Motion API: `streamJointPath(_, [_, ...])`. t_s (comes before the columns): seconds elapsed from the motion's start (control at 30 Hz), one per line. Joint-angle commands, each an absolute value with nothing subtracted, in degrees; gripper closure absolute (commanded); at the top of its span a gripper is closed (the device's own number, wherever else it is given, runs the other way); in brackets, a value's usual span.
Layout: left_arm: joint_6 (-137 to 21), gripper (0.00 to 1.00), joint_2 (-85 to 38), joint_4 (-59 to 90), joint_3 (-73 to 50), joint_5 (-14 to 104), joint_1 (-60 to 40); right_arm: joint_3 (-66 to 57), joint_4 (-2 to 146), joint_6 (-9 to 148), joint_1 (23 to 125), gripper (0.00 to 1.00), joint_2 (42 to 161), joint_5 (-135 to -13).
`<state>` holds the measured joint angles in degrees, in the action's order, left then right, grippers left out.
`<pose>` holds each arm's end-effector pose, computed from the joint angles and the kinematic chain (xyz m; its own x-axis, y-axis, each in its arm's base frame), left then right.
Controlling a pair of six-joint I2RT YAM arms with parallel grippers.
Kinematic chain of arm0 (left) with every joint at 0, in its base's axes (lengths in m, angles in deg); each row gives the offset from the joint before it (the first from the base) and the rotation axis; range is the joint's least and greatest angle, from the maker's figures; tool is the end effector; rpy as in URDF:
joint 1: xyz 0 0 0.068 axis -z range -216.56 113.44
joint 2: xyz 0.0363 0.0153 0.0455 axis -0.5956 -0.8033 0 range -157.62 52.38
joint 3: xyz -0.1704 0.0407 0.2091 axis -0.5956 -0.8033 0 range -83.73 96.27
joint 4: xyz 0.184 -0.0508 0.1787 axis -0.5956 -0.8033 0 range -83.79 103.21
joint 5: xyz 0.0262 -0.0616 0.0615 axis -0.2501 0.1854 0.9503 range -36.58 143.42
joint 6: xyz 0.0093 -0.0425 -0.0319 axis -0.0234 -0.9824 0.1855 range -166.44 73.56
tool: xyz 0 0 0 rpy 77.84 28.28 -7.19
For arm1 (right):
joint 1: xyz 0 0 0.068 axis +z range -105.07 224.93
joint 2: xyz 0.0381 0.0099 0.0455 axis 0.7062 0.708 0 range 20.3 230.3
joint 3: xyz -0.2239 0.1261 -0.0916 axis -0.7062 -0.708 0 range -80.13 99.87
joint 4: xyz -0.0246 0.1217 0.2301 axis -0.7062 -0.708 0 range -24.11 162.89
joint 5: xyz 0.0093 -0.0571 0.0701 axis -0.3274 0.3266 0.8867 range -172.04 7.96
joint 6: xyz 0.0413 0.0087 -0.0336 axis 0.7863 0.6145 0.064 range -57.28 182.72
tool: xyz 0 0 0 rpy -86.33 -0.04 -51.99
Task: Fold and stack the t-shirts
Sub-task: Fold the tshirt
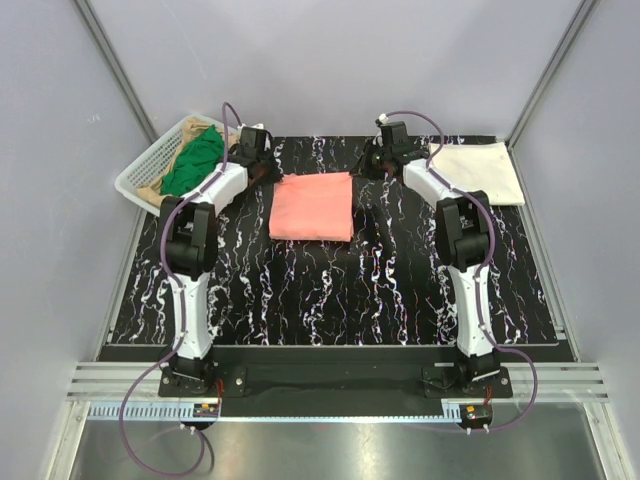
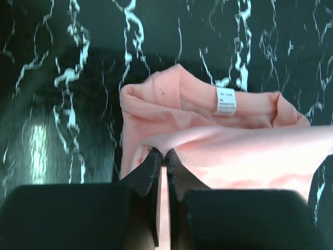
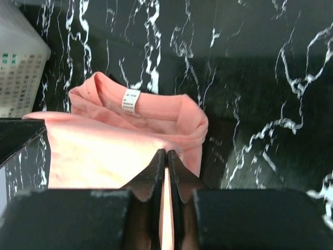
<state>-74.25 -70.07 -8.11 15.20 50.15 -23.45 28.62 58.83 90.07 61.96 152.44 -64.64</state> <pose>0.4748 -0.1126 0.2162 -0.7315 -0.3080 -0.6083 -0.0854 0.9265 -0.3664 0.5051 0.1659 0.2014 -0.7490 0.2290 -0.6217 -0.1829 0.8304 0.5262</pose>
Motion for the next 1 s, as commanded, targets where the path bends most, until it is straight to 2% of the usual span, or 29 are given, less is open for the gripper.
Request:
streamJointPath(0.0, [-72.28,0.84,-72.95,-3.75,20.32,51.03,-24.6,36.64,61.64,89.18,60.14,0.88,156.6,-62.11])
streamJointPath(0.03, [-72.11,0.73,-73.21,-3.66,20.94,51.74,-24.78,38.42,61.55,88.91,59.78,0.86,157.58,-61.14])
streamJointPath(0.1, [-71.32,0.62,-73.83,-2.96,23.05,51.84,-24.95,42.54,61.2,87.77,59.34,0.74,159.69,-59.55])
streamJointPath(0.17, [-68.87,0.59,-73.22,-3.13,24.8,51.84,-24.87,45.28,58.67,85.5,59.17,0.49,160.84,-57.36])
streamJointPath(0.2, [-68.42,0.59,-72.52,-3.31,24.55,52.36,-24.87,49.29,55.69,84.53,59.16,0.42,162.15,-57.7])
streamJointPath(0.23, [-68.41,0.59,-71.21,-3.57,23.68,52.71,-24.87,50.55,49.57,83.73,59.25,0.42,162.42,-58.31])
streamJointPath(0.3, [-68.76,0.58,-65.68,-3.22,18.51,54.9,-24.17,46.63,47.41,83.2,59.16,0.42,159.54,-58.75])
streamJointPath(0.37, [-68.33,0.54,-60.07,-1.82,11.76,56.49,-22.59,37.01,48.89,83.11,59.17,0.41,153.5,-57.09])
streamJointPath(0.47, [-69.02,0.54,-54.08,-1.12,3.93,56.24,-20.83,24.08,53.63,82.32,59.34,0.4,145.41,-54.02])
streamJointPath(0.6, [-69.38,0.54,-49.31,2.92,-4.27,53.78,-18.19,14.98,56.19,80.3,59.34,0.4,139.32,-49.36])
streamJointPath(0.8, [-69.82,0.55,-52.91,5.13,-6.92,51.4,-15.99,8.21,57.95,82.06,61.09,0.36,136.76,-44.78])
streamJointPath(0.97, [-68.24,0.55,-60.37,4.69,-3.23,54.64,-15.99,6.27,59.62,82.84,63.03,0.36,139.92,-44.6])
